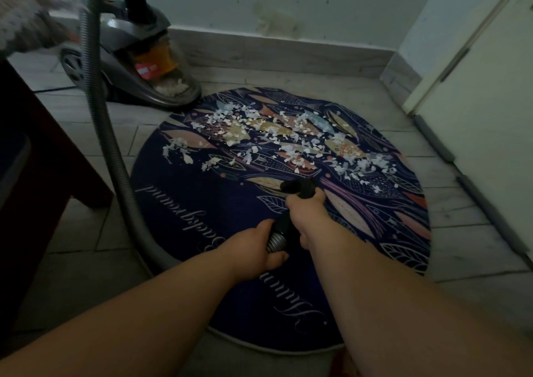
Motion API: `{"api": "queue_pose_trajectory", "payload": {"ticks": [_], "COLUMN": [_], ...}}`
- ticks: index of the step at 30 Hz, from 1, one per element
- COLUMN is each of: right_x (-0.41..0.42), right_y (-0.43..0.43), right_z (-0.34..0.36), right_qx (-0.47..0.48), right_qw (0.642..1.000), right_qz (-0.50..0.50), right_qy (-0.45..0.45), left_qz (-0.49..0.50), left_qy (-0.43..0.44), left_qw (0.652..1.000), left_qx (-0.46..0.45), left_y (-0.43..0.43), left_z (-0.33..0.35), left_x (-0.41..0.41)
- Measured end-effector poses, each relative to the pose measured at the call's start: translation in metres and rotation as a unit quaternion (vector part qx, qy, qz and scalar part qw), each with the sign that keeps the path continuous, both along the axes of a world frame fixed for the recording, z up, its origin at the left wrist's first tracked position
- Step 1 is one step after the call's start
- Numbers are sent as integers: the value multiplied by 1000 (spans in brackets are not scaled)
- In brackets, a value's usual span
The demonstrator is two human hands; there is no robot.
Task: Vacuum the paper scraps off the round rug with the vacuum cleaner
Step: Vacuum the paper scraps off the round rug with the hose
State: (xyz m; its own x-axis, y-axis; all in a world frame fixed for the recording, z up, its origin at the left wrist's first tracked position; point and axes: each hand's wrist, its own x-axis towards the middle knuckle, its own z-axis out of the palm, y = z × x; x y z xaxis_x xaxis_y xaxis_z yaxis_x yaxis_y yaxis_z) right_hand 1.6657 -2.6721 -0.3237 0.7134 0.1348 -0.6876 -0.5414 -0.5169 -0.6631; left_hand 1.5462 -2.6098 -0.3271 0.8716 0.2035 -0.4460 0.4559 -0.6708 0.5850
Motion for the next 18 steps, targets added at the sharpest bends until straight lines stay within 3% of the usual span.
{"api": "queue_pose_trajectory", "payload": {"ticks": [6,18], "right_x": [-23,-37], "right_y": [15,13], "right_z": [1,4], "right_qx": [-4,38], "right_qw": [998,996], "right_qz": [62,72], "right_qy": [-1,21], "left_qz": [28,19], "left_qy": [6,10], "left_qw": [999,999], "left_qx": [13,40], "left_y": [15,13], "left_z": [3,12], "left_x": [-30,-43]}}
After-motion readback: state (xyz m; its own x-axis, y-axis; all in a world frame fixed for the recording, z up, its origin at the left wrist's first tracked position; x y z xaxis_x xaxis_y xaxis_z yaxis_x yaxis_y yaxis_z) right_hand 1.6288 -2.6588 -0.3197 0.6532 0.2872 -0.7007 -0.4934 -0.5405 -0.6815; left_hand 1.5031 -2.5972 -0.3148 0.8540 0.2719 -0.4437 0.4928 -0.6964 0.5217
